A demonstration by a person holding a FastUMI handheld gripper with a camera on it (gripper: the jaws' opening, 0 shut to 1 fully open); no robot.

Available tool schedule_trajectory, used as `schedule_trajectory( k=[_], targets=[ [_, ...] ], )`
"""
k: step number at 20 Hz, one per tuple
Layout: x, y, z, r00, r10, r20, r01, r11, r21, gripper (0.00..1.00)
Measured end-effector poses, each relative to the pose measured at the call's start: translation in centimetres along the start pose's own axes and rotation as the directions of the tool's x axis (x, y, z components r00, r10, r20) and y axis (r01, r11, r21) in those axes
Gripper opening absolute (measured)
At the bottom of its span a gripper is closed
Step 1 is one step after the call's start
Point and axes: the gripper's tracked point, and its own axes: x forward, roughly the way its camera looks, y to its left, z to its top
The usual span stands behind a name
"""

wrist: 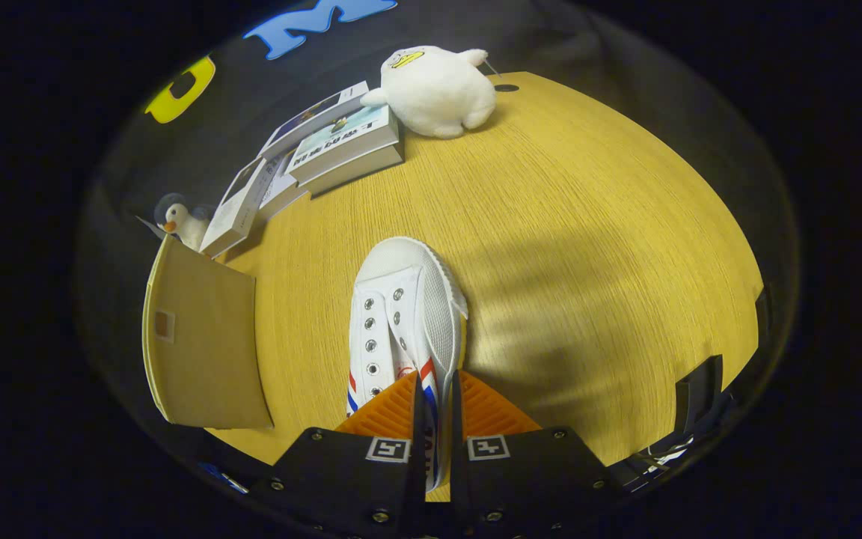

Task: Open the storage box then place both shoes into the box .Put the left shoe in first, then the right shoe, with the right side of both shoes facing outward in a uniform manner.

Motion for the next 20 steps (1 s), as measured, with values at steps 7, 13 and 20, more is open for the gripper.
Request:
schedule_trajectory(
  k=[7,13,20],
  targets=[
    [-3.3,3.8,1.6,0.994,0.099,0.05,-0.102,0.993,0.055,0.14],
    [-6.9,9.5,3.5,0.98,0.17,0.108,-0.173,0.985,0.02,0.13],
    [-8.7,16.3,5.2,0.971,0.204,0.127,-0.198,0.979,-0.053,0.13]
  ],
)
